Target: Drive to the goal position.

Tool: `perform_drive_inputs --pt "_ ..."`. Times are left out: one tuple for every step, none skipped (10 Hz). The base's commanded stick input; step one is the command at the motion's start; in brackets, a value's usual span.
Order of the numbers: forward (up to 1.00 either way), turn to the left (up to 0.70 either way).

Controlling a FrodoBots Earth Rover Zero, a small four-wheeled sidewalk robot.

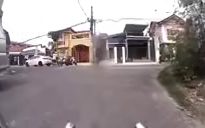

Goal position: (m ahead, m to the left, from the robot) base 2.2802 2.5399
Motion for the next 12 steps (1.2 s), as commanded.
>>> perform_drive_inputs --pt "0.07 0.01" --pt "0.07 0.01" --pt "0.07 0.01" --pt "0.07 0.01" --pt "0.07 0.01" --pt "0.07 0.00" --pt "0.07 0.01" --pt "0.07 0.01" --pt "0.08 0.01" --pt "0.07 0.01" --pt "0.07 0.00" --pt "0.07 0.01"
